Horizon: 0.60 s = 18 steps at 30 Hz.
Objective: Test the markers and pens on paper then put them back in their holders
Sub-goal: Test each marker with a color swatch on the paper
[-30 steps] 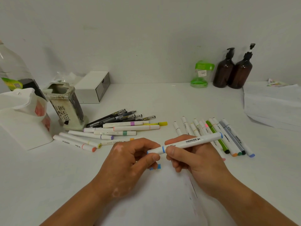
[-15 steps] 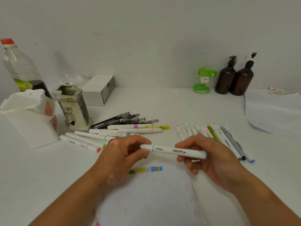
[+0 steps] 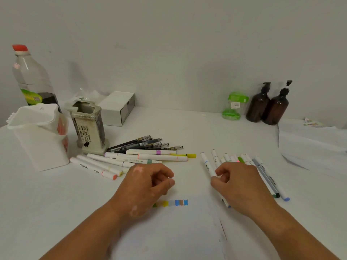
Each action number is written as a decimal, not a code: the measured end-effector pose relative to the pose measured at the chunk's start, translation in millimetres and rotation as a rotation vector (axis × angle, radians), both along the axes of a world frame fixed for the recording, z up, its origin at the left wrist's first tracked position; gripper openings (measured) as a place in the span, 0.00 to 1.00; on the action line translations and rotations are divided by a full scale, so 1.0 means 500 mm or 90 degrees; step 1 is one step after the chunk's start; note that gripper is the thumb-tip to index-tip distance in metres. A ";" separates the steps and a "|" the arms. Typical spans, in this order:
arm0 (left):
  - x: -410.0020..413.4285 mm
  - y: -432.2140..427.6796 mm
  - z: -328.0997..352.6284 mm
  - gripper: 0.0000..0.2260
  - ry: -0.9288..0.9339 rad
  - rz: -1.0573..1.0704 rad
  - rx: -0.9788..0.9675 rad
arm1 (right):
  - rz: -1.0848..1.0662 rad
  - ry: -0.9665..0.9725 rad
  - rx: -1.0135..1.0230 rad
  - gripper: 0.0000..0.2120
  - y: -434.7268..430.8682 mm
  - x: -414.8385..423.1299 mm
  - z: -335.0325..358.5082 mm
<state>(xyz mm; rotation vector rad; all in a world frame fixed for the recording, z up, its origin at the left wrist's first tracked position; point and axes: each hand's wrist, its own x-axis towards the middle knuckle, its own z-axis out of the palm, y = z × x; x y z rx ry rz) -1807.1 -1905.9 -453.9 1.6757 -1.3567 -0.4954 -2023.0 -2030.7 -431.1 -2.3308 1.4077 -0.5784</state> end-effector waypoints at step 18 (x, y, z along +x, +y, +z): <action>0.000 0.002 -0.005 0.01 -0.015 -0.034 0.045 | 0.119 0.178 -0.203 0.09 -0.064 0.125 -0.007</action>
